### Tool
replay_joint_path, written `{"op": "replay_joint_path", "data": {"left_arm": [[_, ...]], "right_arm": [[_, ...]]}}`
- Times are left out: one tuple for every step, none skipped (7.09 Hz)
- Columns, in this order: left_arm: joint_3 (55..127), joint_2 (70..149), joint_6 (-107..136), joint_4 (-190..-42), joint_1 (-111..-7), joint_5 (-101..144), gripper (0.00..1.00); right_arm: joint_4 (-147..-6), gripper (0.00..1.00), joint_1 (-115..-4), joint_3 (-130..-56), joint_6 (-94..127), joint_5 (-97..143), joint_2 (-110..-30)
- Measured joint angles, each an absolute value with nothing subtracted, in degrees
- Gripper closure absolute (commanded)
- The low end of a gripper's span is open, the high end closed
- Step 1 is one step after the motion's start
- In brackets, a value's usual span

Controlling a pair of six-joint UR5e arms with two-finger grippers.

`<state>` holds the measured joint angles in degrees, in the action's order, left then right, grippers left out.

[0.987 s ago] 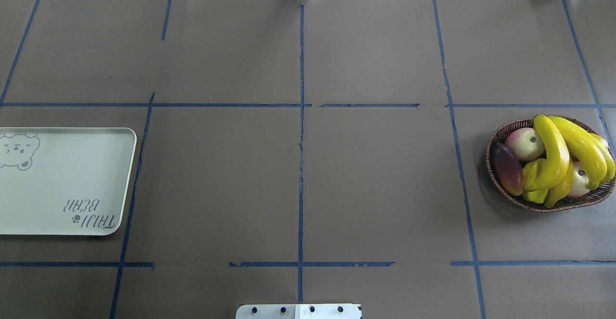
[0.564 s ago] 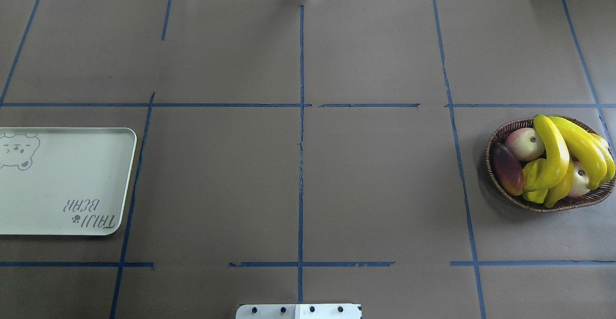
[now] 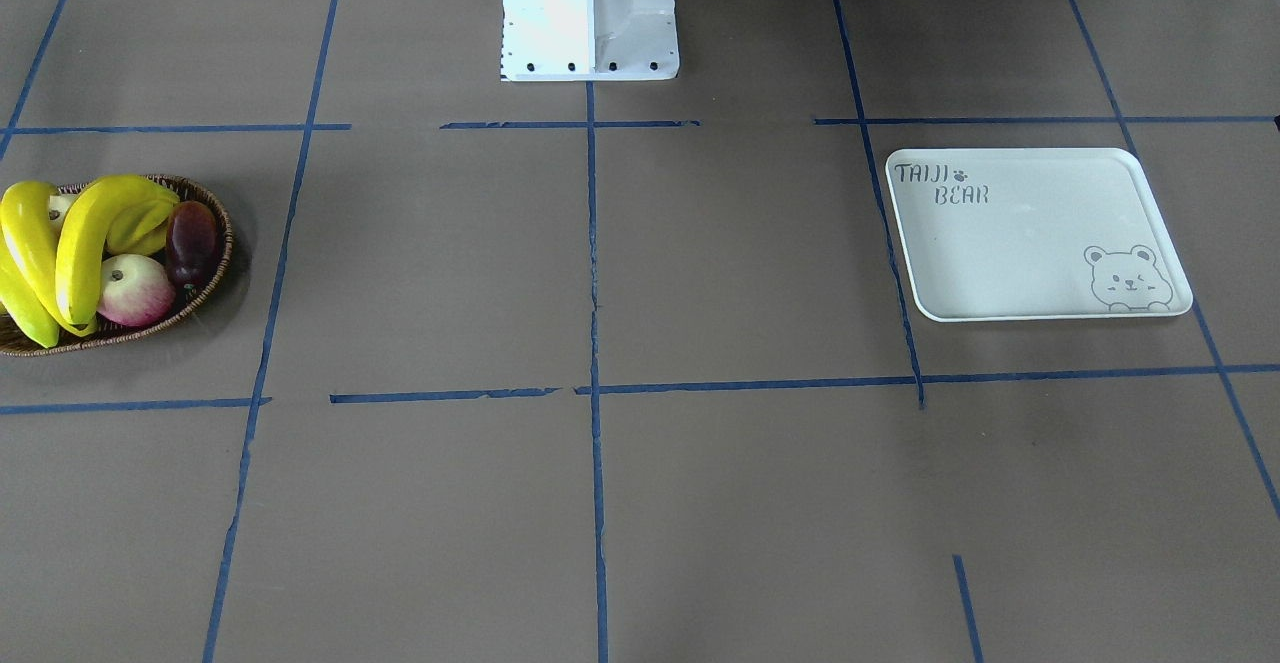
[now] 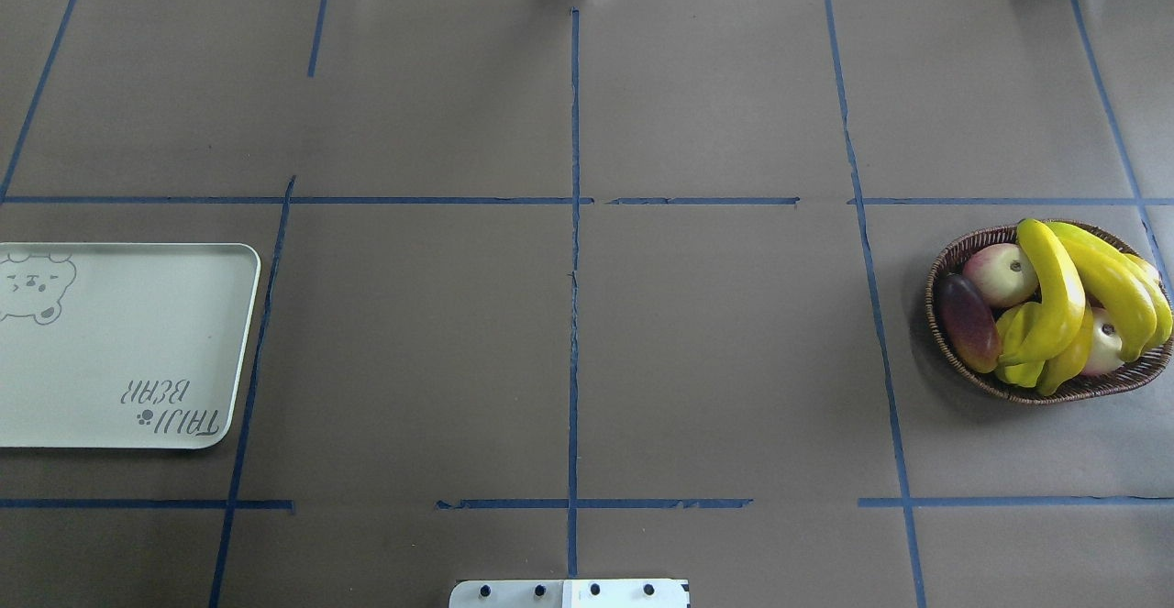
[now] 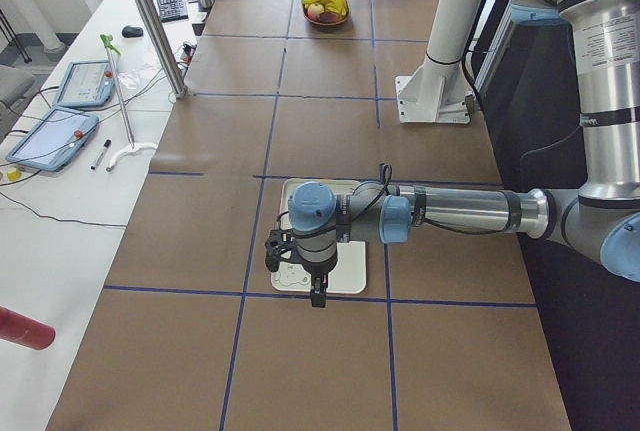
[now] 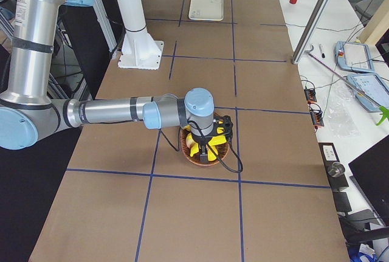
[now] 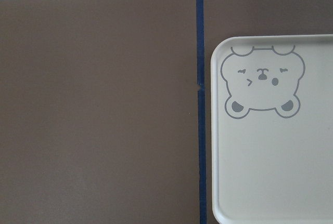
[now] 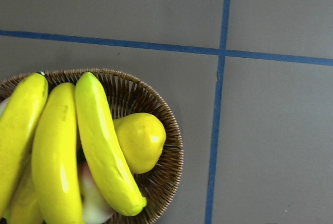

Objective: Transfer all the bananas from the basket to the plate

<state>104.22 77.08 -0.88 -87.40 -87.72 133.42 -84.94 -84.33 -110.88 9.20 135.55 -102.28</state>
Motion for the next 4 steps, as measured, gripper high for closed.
{"op": "replay_joint_path", "data": {"left_arm": [[104.2,77.1,-0.9,-87.4,-87.7,133.4,0.0],[104.1,77.1,-0.9,-87.4,-87.7,133.4,0.0],[104.0,77.1,-0.9,-87.4,-87.5,133.4,0.0],[104.0,77.1,-0.8,-87.4,-87.2,133.4,0.0]], "right_arm": [[-83.8,0.0,-80.7,-114.5,17.0,135.6,-102.2],[-83.2,0.0,-76.6,-118.2,25.4,135.2,-101.3],[-83.0,0.0,-72.4,-120.9,33.6,134.1,-99.6],[-82.8,0.0,-67.3,-122.9,41.9,131.0,-97.9]]}}
